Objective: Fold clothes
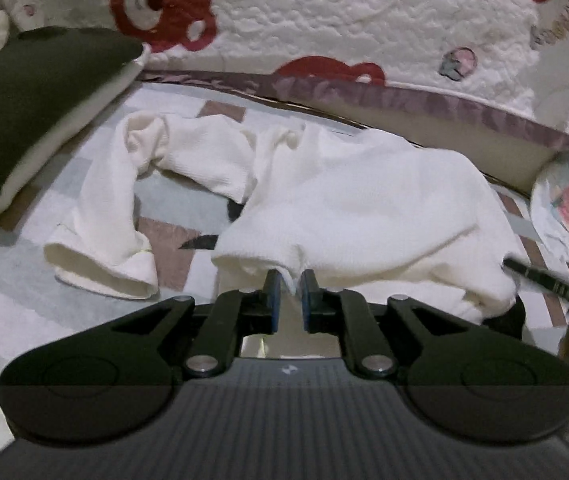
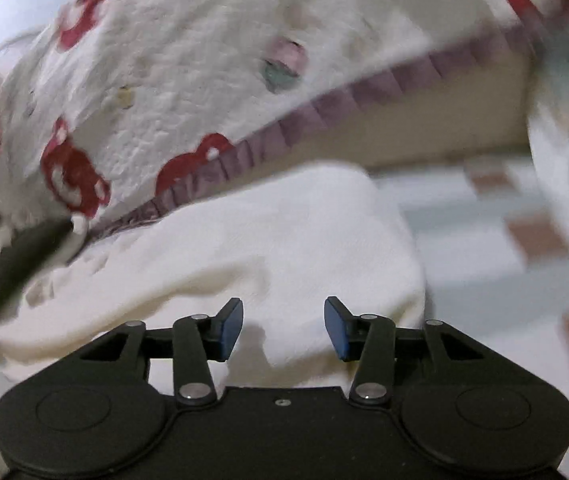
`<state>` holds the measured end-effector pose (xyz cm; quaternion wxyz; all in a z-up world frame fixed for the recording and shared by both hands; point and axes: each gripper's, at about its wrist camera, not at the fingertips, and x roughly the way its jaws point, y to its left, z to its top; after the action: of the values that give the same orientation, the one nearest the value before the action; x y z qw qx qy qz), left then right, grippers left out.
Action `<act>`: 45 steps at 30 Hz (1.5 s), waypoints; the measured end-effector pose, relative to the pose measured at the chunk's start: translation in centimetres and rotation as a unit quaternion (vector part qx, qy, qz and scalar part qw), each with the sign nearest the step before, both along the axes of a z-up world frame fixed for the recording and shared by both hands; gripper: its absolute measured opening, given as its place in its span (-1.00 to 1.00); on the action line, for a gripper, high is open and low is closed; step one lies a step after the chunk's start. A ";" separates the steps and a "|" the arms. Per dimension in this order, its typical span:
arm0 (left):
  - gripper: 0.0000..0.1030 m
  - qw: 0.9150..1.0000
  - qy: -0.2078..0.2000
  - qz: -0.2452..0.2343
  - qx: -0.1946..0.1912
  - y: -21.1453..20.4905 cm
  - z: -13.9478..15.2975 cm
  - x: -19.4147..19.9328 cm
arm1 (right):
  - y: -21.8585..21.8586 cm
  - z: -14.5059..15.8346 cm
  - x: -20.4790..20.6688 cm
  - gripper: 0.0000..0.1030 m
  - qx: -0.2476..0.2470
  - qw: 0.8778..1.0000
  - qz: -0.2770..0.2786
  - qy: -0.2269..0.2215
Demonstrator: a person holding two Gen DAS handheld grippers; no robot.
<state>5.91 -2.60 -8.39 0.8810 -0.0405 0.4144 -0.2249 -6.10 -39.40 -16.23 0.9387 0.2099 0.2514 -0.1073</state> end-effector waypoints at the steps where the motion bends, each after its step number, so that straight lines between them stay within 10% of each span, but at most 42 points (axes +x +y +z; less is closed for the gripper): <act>1: -0.80 1.000 -0.003 0.002 0.010 -0.4 0.2 0.2 | 0.1 -0.5 0.3 -0.02 0.015 1.000 0.000 0.015; 7: -0.65 0.998 -0.023 0.005 0.066 -2.5 1.3 2.5 | -0.4 0.9 0.8 0.03 -0.004 0.999 0.030 0.019; 15: -0.56 0.994 0.020 0.100 0.028 -3.5 -1.0 8.4 | -1.1 -1.0 -2.7 0.09 0.052 0.998 -0.037 -0.009; 28: -0.39 0.997 0.004 0.013 0.082 -8.5 1.2 7.0 | 0.1 -2.5 -3.8 0.13 0.096 0.995 -0.037 0.004; 45: -0.33 0.999 0.002 0.002 0.052 -2.2 -1.9 4.0 | 2.9 -3.1 -7.8 0.14 0.098 0.992 -0.082 0.011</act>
<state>9.88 -4.85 -10.31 0.8815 0.0042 0.4272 -0.2012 -13.88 -36.46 -19.38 0.8987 0.3199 0.2532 -0.1609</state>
